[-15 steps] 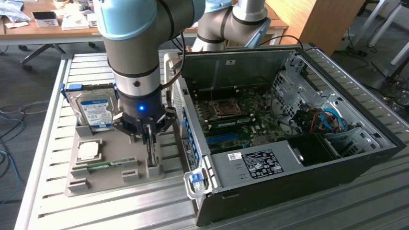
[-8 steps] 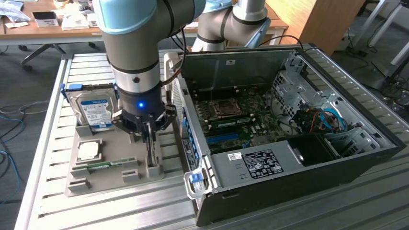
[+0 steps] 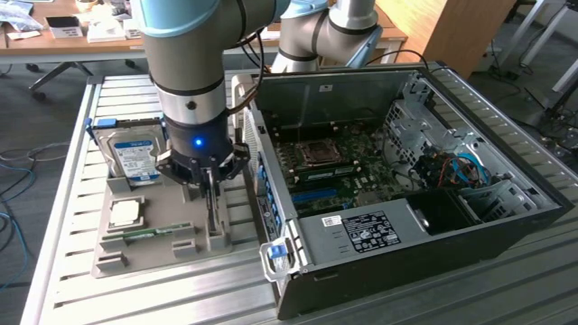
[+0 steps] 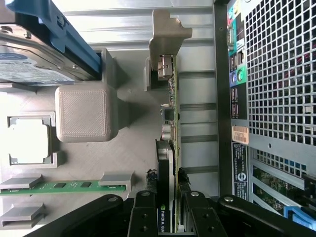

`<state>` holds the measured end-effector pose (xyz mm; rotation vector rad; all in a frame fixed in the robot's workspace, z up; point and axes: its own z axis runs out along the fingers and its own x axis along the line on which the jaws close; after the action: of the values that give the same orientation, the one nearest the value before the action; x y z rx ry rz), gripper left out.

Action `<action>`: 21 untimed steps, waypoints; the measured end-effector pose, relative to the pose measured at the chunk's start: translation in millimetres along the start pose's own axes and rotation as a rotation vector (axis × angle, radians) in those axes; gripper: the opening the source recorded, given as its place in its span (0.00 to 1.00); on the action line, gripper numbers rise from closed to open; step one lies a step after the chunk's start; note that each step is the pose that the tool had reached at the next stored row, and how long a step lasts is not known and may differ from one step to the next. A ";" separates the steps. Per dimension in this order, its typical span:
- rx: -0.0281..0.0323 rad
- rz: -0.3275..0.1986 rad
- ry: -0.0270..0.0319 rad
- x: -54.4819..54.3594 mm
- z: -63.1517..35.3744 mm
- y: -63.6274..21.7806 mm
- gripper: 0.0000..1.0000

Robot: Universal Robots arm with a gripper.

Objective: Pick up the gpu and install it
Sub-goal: 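Pick up the gpu and move the gpu toward the slot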

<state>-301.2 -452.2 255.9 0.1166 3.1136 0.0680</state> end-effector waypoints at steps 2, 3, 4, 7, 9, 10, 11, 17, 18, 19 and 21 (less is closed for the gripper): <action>0.0000 0.000 0.0000 -0.1 -2.9 0.1 0.27; 0.0000 0.000 0.0000 -0.1 -4.4 0.2 0.27; 0.0001 0.000 0.0000 -0.1 -6.0 0.3 0.27; 0.0000 0.000 0.0000 -0.2 -10.8 0.5 0.27; 0.0000 0.000 0.0000 -0.3 -13.9 0.6 0.27; 0.0000 0.000 0.0000 -0.3 -15.4 0.7 0.27; 0.0001 0.000 0.0001 -0.4 -16.8 0.7 0.27; 0.0000 0.000 0.0000 -0.6 -26.2 1.2 0.27; 0.0000 0.000 0.0000 -0.6 -27.8 1.2 0.27; 0.0000 0.000 0.0000 -0.7 -29.3 1.3 0.27; 0.0000 0.000 0.0001 -0.7 -32.4 1.5 0.27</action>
<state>-301.2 -452.2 288.4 0.1166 3.1137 0.0681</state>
